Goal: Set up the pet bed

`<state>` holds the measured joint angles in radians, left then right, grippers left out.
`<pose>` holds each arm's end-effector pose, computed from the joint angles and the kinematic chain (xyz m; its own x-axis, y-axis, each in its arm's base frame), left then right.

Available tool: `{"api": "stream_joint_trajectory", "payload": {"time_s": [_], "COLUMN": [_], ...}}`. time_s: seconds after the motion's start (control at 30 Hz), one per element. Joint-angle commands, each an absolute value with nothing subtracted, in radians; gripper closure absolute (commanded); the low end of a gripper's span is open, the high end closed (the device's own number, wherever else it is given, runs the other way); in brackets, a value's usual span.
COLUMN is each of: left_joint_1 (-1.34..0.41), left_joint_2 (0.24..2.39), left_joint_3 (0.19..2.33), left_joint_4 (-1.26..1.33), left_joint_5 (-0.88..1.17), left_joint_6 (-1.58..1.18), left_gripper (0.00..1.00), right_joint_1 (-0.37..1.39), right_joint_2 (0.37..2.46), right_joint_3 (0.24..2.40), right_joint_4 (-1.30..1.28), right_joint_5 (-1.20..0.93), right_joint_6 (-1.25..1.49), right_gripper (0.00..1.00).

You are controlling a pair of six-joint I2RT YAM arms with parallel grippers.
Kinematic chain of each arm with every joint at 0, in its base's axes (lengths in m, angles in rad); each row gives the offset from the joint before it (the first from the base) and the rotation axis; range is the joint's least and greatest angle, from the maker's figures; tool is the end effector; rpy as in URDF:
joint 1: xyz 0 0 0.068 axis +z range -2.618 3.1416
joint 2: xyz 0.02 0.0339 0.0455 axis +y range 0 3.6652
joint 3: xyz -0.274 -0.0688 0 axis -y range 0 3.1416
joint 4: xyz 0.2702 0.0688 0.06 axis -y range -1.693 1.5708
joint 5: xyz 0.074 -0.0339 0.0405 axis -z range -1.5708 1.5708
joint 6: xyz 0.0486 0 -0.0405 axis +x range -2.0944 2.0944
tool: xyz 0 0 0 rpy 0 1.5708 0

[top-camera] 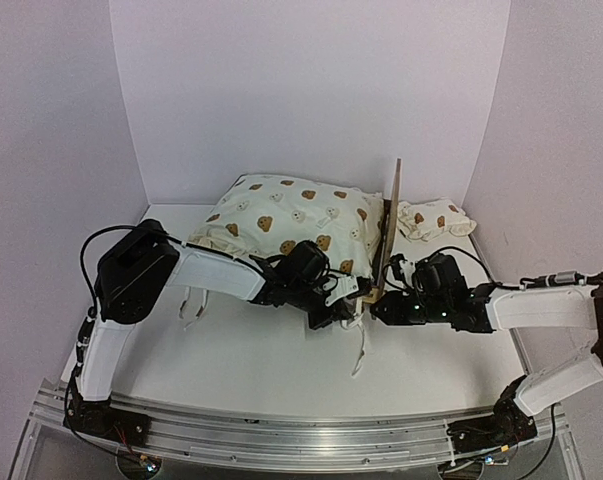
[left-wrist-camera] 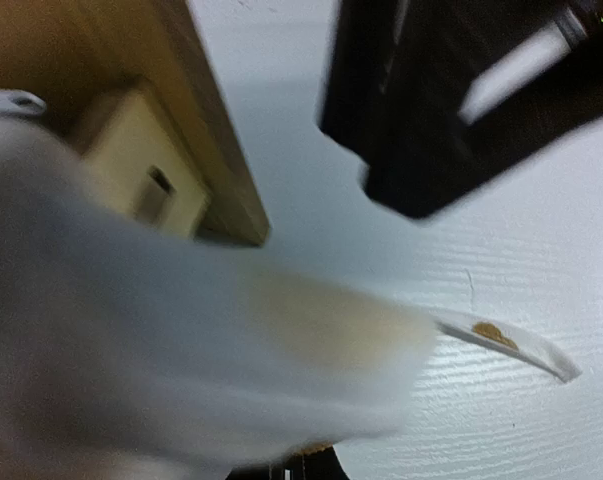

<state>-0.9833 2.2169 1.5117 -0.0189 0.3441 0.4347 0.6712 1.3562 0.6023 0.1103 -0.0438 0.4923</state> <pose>0.2742 -0.4413 0.1235 0.0559 0.6313 -0.7735 0.9923 0.0503 0.1128 0.2318 0.1868 0.1665 -0.7207 0.0306 -0.6925 -0.3496 0.8466 0.4013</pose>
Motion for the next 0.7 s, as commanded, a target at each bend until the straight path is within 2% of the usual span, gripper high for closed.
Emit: {"api": "stream_joint_trajectory", "payload": {"time_s": [0.0, 0.3, 0.67], "left_joint_1": [-0.942, -0.952, -0.998], "left_joint_2": [2.221, 2.264, 2.258], "left_joint_3": [1.587, 1.649, 1.63], "left_joint_4": [-0.067, -0.065, -0.007], "left_joint_5": [0.364, 0.361, 0.327], "left_joint_6": [0.372, 0.399, 0.561], "left_gripper": [1.0, 1.0, 1.0], "right_joint_1": [0.694, 0.734, 0.733], "right_joint_2": [1.315, 1.294, 1.391], "right_joint_3": [0.568, 0.51, 0.582], "right_joint_4": [0.185, 0.279, 0.358], "right_joint_5": [0.007, 0.163, 0.083], "right_joint_6": [0.516, 0.516, 0.467], "right_gripper": [0.77, 0.76, 0.77]}}
